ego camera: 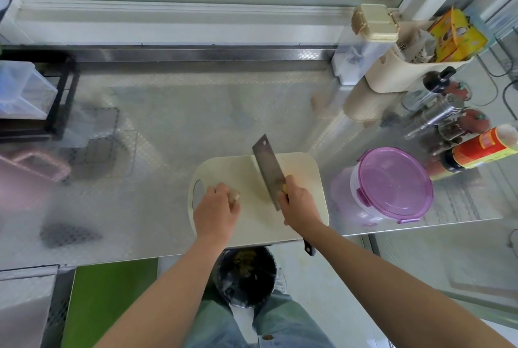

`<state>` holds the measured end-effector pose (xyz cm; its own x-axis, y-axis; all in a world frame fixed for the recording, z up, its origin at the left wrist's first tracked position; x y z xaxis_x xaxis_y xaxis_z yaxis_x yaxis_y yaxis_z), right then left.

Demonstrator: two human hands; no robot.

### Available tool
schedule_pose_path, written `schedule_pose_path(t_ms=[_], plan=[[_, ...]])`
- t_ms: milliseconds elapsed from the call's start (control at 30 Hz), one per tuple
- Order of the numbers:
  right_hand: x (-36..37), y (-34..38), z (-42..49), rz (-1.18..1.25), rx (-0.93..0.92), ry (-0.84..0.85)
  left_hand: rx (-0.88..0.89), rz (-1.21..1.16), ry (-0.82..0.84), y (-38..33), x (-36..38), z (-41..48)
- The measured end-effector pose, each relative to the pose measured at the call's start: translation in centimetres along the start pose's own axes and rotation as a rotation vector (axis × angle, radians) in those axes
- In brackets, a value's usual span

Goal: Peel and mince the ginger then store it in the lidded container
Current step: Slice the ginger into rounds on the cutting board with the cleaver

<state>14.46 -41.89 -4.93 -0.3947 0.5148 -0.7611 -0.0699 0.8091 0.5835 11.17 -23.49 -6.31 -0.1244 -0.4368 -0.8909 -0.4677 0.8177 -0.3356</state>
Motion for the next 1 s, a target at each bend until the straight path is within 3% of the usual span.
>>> schedule_pose_path(t_ms=[133,367,533,800,1000], plan=[[0.9,0.8,-0.5,-0.013,-0.085,0.060,0.033,0.071,0.011,-0.6,0.6,-0.1],[-1.2,-3.6,-1.1,0.023,0.111,-0.125,0.046,-0.010,0.007,-1.9,1.3,-0.3],[0.0,-2.7,-1.6,0.034,0.006,-0.009,0.084,-0.064,0.035,-3.6,2.0,-0.4],[-2.5,-6.4,-2.2,0.069,0.204,-0.180,0.084,-0.086,0.022,-4.7,2.5,-0.5],[-1.7,-5.0,-2.5,0.100,0.076,-0.089,0.068,-0.144,0.051,-5.5,2.5,-0.8]])
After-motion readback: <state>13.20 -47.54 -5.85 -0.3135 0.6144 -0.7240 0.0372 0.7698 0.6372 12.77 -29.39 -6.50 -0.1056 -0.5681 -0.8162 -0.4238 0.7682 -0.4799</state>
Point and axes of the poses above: each hand's wrist, its own z-axis towards the middle knuckle, its own x-axis out of the palm, y = z × x, the point moved 4 cm from there along z, towards the middle knuckle, and after that the axes turned 9 degrees about -x, right-handed, at the moved point
